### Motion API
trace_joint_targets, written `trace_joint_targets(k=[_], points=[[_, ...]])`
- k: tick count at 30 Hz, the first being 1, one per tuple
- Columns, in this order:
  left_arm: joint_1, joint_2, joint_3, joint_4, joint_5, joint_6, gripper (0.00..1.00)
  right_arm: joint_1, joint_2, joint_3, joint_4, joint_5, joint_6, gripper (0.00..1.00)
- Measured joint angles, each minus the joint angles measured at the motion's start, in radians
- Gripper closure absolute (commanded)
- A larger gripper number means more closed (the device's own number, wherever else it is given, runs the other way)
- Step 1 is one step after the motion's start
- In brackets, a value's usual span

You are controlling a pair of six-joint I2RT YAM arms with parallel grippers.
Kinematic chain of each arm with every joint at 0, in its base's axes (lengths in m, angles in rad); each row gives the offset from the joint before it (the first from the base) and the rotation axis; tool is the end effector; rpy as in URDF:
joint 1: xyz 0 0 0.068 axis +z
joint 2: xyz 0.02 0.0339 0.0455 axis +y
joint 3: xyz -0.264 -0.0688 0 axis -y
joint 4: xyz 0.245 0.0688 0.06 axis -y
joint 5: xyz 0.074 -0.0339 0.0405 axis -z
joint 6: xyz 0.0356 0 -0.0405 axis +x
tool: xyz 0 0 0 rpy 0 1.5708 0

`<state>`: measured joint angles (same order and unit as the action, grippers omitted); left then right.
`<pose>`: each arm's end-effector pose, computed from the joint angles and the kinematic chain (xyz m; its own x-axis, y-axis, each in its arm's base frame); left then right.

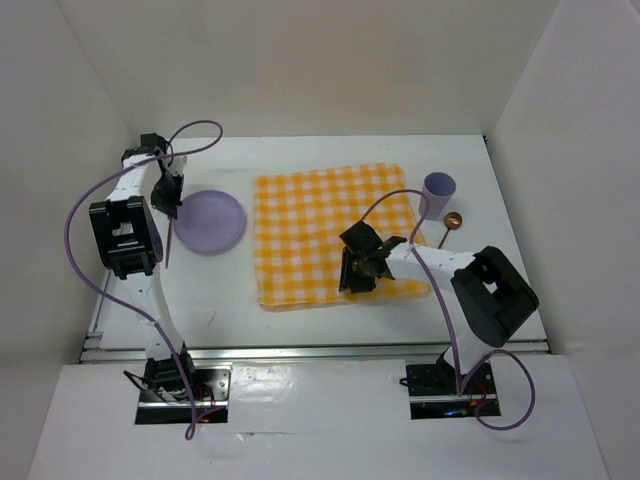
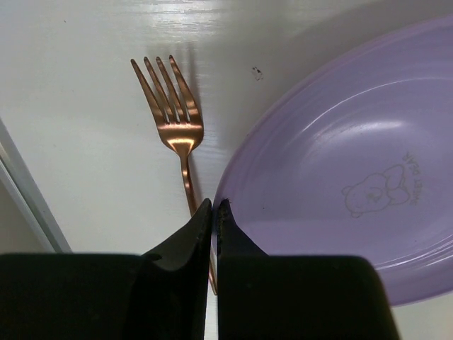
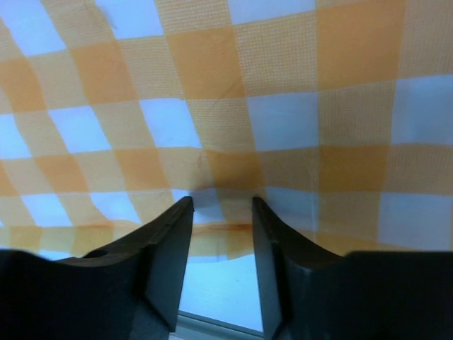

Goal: Set the dinner table for one person

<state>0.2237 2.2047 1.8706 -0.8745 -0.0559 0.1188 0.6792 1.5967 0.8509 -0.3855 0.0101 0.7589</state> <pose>0.4542 0.1054 0.2001 -0.9339 -0.0911 -0.3456 -0.1310 0.9869 0.0939 0.2291 0.1845 0.1561 -0.9409 0.1248 -0.3150 0.0312 0.9577 0.2862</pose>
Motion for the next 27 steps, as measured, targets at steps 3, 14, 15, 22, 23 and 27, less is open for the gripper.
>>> trace_joint_targets(k=[3,14,15,22,23,27], points=[[-0.002,0.001,0.002,-0.002,-0.001,-0.001,0.77,0.016,0.04,0.036,0.008,-0.031,0.004,0.59],[-0.004,-0.001,-0.001,-0.006,-0.024,-0.013,0.43,0.058,0.12,0.112,0.037,-0.112,0.007,0.6],[-0.004,-0.002,-0.001,-0.008,-0.026,-0.013,0.43,0.058,0.12,0.112,0.037,-0.114,0.006,0.57],[-0.015,-0.098,-0.01,-0.04,-0.038,-0.01,0.43,0.057,0.071,0.125,-0.045,-0.049,-0.025,0.5],[-0.023,-0.135,-0.014,-0.043,-0.048,-0.005,0.43,0.05,0.051,0.132,-0.066,-0.035,-0.039,0.48],[-0.13,-0.328,-0.023,-0.054,-0.071,0.015,0.42,-0.026,-0.025,0.175,-0.119,-0.021,-0.1,0.36]])
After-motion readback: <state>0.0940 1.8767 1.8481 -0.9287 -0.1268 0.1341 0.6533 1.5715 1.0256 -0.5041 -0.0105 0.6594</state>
